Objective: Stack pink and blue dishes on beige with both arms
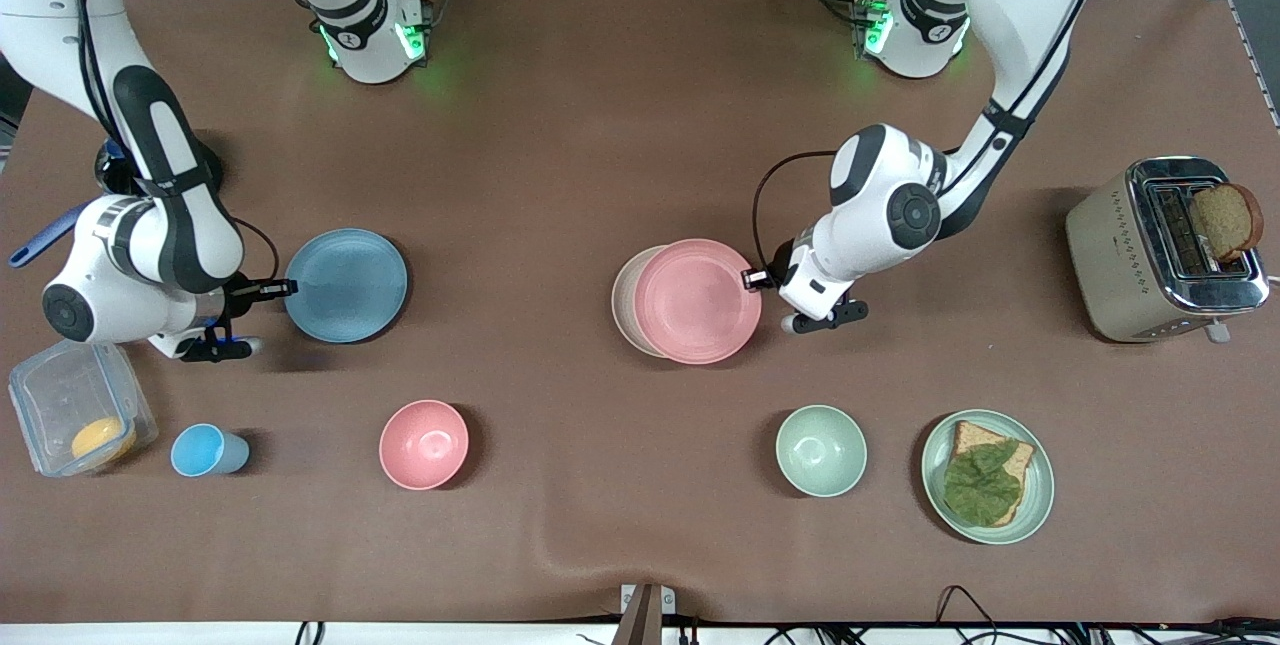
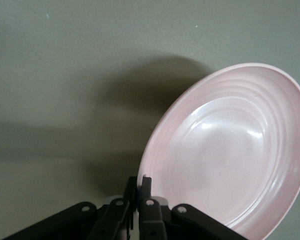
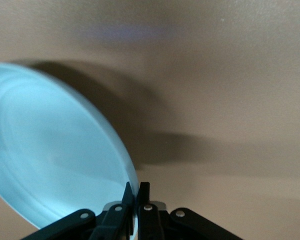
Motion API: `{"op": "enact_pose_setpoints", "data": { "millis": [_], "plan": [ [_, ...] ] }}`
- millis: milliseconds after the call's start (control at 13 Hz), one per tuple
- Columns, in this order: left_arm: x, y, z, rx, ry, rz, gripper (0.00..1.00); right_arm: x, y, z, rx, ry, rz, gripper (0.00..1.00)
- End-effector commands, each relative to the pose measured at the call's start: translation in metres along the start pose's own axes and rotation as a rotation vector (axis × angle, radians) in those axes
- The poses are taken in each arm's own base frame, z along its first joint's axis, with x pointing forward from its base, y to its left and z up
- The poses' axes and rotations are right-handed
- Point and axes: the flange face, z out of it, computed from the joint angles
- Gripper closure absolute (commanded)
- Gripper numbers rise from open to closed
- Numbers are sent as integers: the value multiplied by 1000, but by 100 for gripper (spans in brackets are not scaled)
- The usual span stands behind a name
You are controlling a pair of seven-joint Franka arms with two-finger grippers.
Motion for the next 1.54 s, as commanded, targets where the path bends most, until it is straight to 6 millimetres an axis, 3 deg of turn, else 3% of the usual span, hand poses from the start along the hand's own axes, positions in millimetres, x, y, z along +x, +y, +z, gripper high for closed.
{"op": "enact_pose_setpoints", "data": {
  "millis": [0,308,615,1462],
  "plan": [
    [1,9,15,-20,-1,-2,100,8,-4,-21,26,-25,-8,100],
    [-5,13,24,-20,-7,9,100,8,-7,-34,32,-35,-12,100],
    [-18,23,35,-21,-4,32,100,7,-12,-59,56,-64,-18,100],
    [-18,17,45,-9,-3,28,99,10,-37,-90,82,-66,-47,100]
  ]
}}
